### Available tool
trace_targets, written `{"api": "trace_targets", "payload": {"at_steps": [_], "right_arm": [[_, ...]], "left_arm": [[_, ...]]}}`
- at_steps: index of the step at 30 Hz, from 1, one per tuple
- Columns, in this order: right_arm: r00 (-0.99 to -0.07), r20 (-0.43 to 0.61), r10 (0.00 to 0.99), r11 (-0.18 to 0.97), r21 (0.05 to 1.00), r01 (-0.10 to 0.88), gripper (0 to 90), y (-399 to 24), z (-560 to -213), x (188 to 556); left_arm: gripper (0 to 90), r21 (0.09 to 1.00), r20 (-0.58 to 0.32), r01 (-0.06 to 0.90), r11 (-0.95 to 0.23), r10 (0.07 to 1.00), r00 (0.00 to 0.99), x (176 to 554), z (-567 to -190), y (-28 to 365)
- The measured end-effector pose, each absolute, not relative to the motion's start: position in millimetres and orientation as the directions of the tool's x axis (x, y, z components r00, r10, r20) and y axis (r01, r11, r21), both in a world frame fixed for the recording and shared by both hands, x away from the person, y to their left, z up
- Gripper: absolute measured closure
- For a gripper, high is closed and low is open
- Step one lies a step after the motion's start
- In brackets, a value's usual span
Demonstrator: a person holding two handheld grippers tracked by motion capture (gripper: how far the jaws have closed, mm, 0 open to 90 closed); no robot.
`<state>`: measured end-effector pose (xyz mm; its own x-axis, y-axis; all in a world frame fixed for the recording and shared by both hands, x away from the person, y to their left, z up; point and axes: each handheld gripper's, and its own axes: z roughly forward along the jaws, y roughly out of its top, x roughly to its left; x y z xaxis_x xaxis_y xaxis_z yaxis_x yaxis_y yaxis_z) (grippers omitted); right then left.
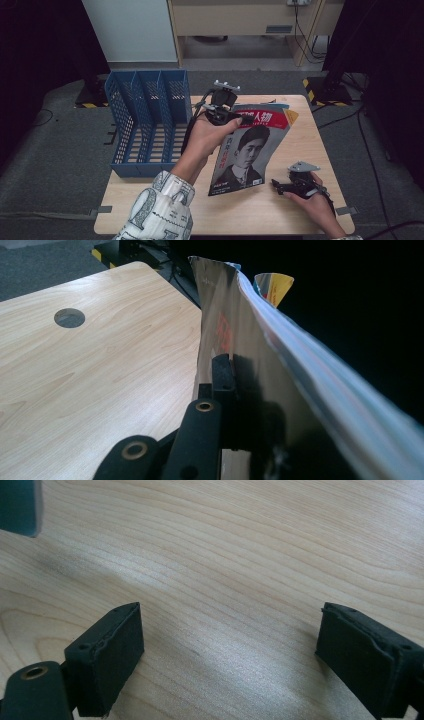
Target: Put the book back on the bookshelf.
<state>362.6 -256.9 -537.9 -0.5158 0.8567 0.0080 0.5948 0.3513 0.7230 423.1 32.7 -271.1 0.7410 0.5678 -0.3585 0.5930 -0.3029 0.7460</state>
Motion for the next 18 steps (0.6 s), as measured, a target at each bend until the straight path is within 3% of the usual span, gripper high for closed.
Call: {"api": "trace_targets", "payload": {"at_steps": [18], "right_arm": [[-0.521, 0.007, 0.854, 0.356, 0.723, 0.592, 11.9, -256, -538, 360]], "left_arm": [[86.5, 0.733, -0.487, 0.653, -0.189, 0.525, 0.698, 416, -270, 59]]}}
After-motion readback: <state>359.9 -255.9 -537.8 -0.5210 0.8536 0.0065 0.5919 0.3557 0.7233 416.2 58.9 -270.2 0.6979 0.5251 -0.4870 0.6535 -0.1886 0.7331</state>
